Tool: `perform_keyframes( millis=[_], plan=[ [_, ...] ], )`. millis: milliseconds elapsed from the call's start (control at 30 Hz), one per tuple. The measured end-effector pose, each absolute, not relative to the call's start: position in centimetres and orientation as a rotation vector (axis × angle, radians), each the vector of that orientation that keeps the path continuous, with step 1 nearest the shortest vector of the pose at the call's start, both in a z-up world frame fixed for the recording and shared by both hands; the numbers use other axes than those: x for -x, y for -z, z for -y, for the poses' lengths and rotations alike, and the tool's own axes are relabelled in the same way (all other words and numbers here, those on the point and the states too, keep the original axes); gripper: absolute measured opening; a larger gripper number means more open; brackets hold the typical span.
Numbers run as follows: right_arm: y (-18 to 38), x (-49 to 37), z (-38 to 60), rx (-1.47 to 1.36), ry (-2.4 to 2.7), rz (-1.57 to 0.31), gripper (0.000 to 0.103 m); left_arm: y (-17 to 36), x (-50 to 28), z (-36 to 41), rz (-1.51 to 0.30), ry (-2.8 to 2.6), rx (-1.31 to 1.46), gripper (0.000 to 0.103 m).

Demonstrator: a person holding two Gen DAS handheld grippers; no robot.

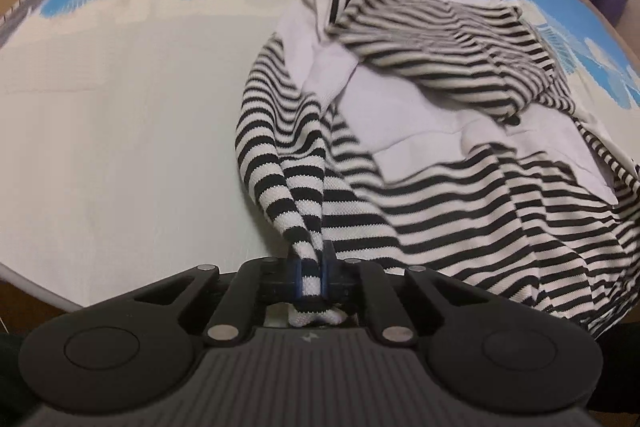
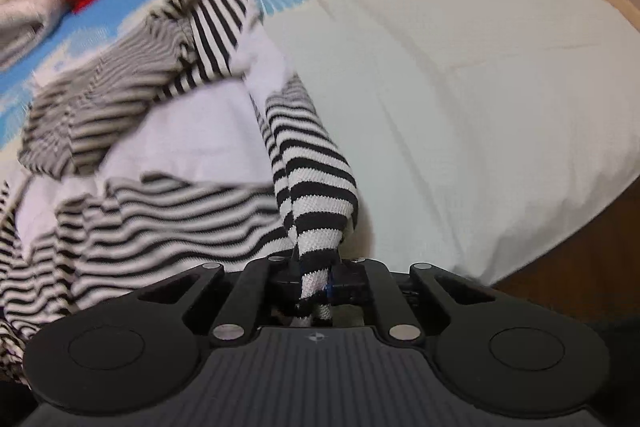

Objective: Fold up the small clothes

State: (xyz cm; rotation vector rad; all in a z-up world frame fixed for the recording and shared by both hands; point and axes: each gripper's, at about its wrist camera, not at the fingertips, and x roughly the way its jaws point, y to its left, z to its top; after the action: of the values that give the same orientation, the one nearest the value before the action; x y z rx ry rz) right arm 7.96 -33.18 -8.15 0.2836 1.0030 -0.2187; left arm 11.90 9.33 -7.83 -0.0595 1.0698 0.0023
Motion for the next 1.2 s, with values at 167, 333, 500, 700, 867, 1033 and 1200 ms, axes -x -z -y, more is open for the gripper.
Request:
perform_keyframes(
  millis=[167, 333, 500, 700, 867, 1033, 1200],
  plan=[
    [5.4, -7.4, 33.7, -0.321, 0.177, -0.912, 0.007, 4.7, -10.6, -9.2, -0.99, 0.006, 0.093, 0.007],
    [1.0, -5.3, 33.7, -0.381, 0.133, -0.806, 0.006, -0.1, -8.6, -10.4, -0.892, 0.052, 0.221, 0.007],
    [-4.1, -1.3, 34.5, -0.472, 0.098, -0.72, 0.006, -4.8, -5.3, -11.8, -0.796, 0.082, 0.309, 0.006],
    [-8.1, 1.4, 35.3, -0.483, 0.081, -0.665, 0.006, -6.3, -4.0, -13.8, -0.795, 0.121, 0.397, 0.006],
    [-7.0, -2.2, 36.0, -0.497, 0.076, -0.714, 0.006, -4.8, -9.2, -15.4, -0.858, 0.146, 0.397, 0.006],
    [-5.2, -10.0, 36.8, -0.485, 0.033, -0.766, 0.006, -1.7, -18.5, -17.5, -0.964, 0.198, 0.444, 0.007],
    [-1.3, -19.1, 37.2, -0.451, 0.019, -0.859, 0.007, 2.1, -25.8, -17.9, -0.985, 0.188, 0.388, 0.008]
  ],
)
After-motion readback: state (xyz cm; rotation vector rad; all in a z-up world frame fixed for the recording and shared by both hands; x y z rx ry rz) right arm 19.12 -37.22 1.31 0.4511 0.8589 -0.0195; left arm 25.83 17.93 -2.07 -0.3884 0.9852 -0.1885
